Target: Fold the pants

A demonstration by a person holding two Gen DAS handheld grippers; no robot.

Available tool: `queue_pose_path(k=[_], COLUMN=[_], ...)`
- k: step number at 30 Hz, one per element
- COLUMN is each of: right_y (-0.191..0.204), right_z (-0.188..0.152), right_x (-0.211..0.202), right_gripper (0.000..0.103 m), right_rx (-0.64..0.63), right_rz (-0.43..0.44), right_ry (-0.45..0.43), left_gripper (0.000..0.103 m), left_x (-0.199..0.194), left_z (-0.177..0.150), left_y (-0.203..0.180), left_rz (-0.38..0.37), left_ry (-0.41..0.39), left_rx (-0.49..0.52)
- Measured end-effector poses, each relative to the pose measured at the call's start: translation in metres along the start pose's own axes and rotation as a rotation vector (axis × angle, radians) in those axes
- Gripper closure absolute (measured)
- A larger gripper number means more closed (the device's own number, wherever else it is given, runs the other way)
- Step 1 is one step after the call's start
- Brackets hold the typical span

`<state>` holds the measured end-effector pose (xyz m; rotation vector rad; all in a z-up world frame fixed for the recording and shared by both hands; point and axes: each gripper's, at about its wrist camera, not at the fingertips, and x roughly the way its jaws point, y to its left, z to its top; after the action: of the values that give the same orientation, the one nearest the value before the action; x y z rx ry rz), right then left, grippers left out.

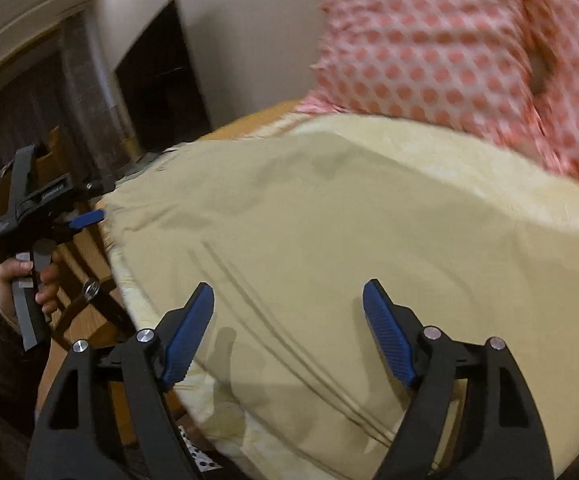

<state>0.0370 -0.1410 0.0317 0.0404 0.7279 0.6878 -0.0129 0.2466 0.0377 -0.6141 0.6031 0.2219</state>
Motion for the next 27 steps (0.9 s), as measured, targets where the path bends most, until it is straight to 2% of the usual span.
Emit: queue_pose_path(k=[8,9,11,12,13,15,16,19,21,22,23,25,27], right_y=[-0.015,-0.016,-0.021,-0.024,-0.028,-0.037,-0.043,-0.066,-0.081,-0.092,-0.099,-0.115,-0.135], right_z=[-0.005,-0.005,-0.007,-0.008,-0.009,-0.011,-0.012,-0.015,-0.018,-0.021,-0.023,-0.031,-0.041], right_x=[-0.02,-0.022,-0.03,-0.036,-0.041,-0.054,-0.062,-0.086,-0.1,-0.11,-0.116,-0.13,-0.143], right_gripper=[0.024,0.024,0.024,0.024,0.024,0.024,0.024,0.024,0.023,0.023,0.022,0.019,0.019], right_rx=[0.084,0.09,0.1,0.107,0.114,0.128,0.142,0.213,0.262,0.299,0.326,0.395,0.487], right_rz=[0.031,0.034,0.038,0.039,0.037,0.02,0.006,-0.037,-0.063,-0.082,-0.094,-0.114,-0.113], right_ry=[-0.067,-0.076,-0.104,-0.122,-0.139,-0.177,-0.198,-0.269,-0.306,-0.33,-0.344,-0.375,-0.406], left_gripper=[0.017,0.019,0.058,0.085,0.088,0.091,0.092,0.093,0.094,0.094,0.094,0.094,0.093], left_x=[0.025,0.029,0.035,0.04,0.04,0.032,0.021,0.0,-0.015,-0.02,-0.027,-0.035,-0.034], left_z=[0.033,0.039,0.046,0.051,0.053,0.058,0.06,0.055,0.035,0.025,0.003,-0.041,-0.082], left_y=[0.015,0.019,0.023,0.022,0.019,-0.007,-0.034,-0.103,-0.172,-0.195,-0.23,-0.278,-0.306], left_rz=[0.004,0.003,0.021,0.074,0.081,0.121,0.125,0.06,-0.043,-0.083,-0.162,-0.314,-0.425], left_ry=[0.03,0.034,0.054,0.072,0.072,0.033,-0.019,-0.088,-0.122,-0.127,-0.128,-0.098,-0.038], left_rx=[-0.112,-0.143,-0.179,-0.165,-0.138,-0.014,0.093,0.292,0.479,0.541,0.638,0.778,0.868])
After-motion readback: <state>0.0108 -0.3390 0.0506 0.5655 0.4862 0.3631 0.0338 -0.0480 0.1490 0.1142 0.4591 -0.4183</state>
